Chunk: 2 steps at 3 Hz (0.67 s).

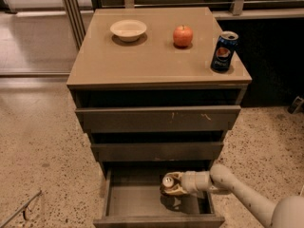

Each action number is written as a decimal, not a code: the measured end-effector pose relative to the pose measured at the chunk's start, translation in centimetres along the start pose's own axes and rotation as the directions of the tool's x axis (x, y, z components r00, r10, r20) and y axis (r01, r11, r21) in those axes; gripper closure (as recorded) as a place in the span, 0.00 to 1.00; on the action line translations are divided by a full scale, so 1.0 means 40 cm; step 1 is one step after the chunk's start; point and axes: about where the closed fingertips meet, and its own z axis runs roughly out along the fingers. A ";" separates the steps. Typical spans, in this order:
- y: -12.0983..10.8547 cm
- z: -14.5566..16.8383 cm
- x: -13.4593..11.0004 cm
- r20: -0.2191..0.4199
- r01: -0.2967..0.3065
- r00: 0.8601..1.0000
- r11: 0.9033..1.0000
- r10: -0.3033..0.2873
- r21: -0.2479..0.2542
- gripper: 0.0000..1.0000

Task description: Pick orange can from bottom drawer and place on counter

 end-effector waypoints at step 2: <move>0.006 -0.181 -0.317 -0.041 -0.047 0.998 0.999 0.048 0.020 1.00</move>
Offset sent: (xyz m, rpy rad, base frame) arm -0.0094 -0.0001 0.3111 -0.1775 -0.0385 -0.0494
